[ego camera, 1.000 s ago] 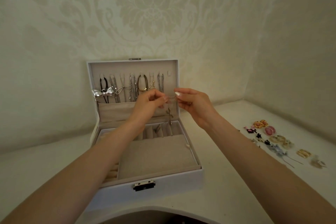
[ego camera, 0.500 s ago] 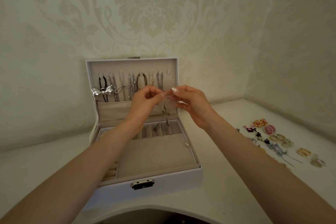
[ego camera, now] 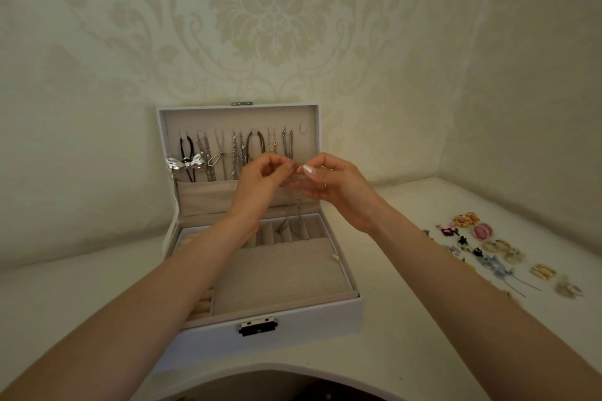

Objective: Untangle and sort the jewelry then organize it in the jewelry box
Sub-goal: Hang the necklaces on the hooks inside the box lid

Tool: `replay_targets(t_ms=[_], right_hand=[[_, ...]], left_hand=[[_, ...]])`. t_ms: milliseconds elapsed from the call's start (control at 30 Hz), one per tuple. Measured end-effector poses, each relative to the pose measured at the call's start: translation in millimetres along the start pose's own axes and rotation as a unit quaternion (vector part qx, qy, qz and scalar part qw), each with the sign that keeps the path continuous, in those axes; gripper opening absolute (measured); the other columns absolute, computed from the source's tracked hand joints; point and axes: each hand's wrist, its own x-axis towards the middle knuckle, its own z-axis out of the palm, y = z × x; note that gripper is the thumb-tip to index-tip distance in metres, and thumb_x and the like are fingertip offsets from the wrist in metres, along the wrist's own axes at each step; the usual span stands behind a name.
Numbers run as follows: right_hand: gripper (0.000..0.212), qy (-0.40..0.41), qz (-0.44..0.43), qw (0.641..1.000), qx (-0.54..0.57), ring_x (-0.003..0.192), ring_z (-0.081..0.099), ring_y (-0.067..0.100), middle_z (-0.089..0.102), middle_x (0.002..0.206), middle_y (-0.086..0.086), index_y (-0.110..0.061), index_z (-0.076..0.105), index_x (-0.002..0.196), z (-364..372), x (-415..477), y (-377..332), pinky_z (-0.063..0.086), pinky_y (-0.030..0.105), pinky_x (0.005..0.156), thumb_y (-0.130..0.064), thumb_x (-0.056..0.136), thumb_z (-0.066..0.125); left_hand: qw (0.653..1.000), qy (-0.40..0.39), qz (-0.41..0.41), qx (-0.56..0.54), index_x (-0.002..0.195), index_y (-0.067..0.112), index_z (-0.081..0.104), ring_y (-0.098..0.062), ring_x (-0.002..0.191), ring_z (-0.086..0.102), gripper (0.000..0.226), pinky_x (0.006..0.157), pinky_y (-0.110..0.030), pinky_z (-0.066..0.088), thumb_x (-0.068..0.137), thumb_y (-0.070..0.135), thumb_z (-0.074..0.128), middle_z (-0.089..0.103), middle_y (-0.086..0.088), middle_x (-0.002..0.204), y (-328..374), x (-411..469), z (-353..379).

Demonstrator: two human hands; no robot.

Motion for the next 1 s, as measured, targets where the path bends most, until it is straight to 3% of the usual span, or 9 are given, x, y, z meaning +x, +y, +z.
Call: replay_targets(t_ms=[133,467,600,800,1000], right_hand=[[0.008,0.009,0.011,1.0,-0.011,0.07,0.061,0.015,0.063,0.085,0.008,-0.01,0.063,0.081,0.2,0.4,2.7,0.044,0.024,0.065,-0.006,0.087,0.061],[0.005,0.035,-0.008,0.998,0.045,0.066,0.058,0.01,0.063,0.069,0.001,-0.008,0.065,0.082,-2.7,1.5,-0.8,0.045,0.021,0.067,-0.007,0.084,0.061],[0.012,0.034,-0.001,0.996,0.081,0.073,0.062,0.01,0.069,0.08,0.001,-0.012,0.065,0.081,-2.9,0.9,-2.6,0.045,0.022,0.07,-0.02,0.072,0.065],[0.015,0.025,-0.012,0.995,0.095,0.103,0.059,0.018,0.068,0.119,0.003,-0.014,0.058,0.083,-4.8,-0.3,2.5,0.043,0.03,0.086,-0.027,0.077,0.062],[0.015,0.013,-0.032,0.996,0.078,0.115,0.061,0.019,0.063,0.126,0.007,-0.01,0.061,0.082,-0.9,-2.6,0.8,0.044,0.037,0.099,-0.024,0.077,0.061]], left_hand=[[0.999,-0.007,-0.03,-0.017,0.08,0.015,0.06,0.001,0.059,0.051,0.011,0.057,-0.014,0.04,0.09,0.012,0.059,0.059,0.003,0.072,-1.1,1.7,0.2],[0.989,-0.054,-0.082,-0.111,0.078,0.014,0.058,-0.007,0.06,0.046,0.014,0.052,-0.017,0.035,0.09,0.009,0.055,0.062,0.008,0.066,-0.5,4.1,-1.8],[0.984,-0.057,-0.093,-0.144,0.078,0.014,0.058,-0.007,0.063,0.05,0.013,0.06,-0.023,0.034,0.091,0.01,0.055,0.062,0.008,0.066,-0.1,4.7,-2.1],[0.985,-0.055,-0.082,-0.139,0.078,0.014,0.058,-0.008,0.067,0.056,0.012,0.066,-0.026,0.037,0.09,0.012,0.056,0.063,0.008,0.065,0.1,3.0,-2.4],[0.982,-0.076,-0.08,-0.151,0.077,0.013,0.055,-0.01,0.07,0.061,0.015,0.068,-0.025,0.041,0.091,0.008,0.052,0.069,0.001,0.073,2.1,1.2,-2.2]])
